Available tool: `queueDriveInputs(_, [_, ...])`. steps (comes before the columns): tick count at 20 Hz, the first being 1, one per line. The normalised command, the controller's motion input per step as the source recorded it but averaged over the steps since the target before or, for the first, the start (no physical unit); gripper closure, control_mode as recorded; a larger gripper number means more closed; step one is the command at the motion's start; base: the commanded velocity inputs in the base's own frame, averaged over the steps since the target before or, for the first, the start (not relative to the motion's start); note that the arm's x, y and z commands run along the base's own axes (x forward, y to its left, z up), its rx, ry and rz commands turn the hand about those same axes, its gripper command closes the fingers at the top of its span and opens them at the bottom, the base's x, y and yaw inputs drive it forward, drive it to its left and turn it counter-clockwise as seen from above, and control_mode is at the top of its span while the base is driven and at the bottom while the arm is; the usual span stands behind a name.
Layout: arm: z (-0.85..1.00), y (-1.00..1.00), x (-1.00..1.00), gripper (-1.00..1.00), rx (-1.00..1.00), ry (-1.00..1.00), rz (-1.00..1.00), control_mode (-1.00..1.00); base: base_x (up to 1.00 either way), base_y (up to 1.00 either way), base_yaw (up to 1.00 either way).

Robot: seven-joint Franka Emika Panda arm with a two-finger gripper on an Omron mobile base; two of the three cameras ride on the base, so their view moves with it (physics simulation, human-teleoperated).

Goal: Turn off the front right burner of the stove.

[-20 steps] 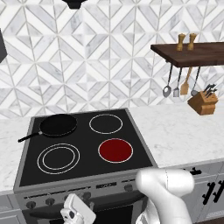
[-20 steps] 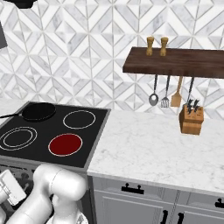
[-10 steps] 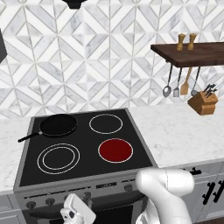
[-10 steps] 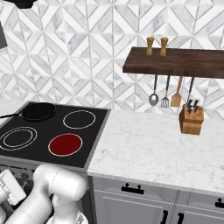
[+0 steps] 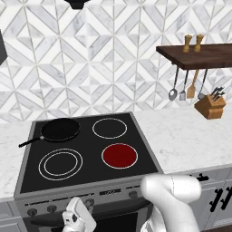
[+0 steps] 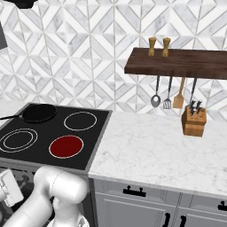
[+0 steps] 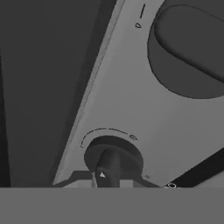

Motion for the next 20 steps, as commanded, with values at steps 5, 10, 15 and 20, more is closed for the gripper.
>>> queueDriveInputs(5, [0.24, -0.07, 0.00, 1.00, 0.41, 0.13, -0.19, -1.00, 0.00, 0.00, 0.00])
queueDriveInputs(10, [0.20, -0.13, 0.00, 1.00, 0.53, 0.16, -0.24, -1.00, 0.00, 0.00, 0.00])
queueDriveInputs(15, [0.16, -0.14, 0.02, 1.00, 0.62, 0.14, -0.27, -1.00, 0.00, 0.00, 0.00])
queueDriveInputs(20, [0.18, -0.16, 0.15, 1.00, 0.61, 0.11, -0.28, -1.00, 0.00, 0.00, 0.00])
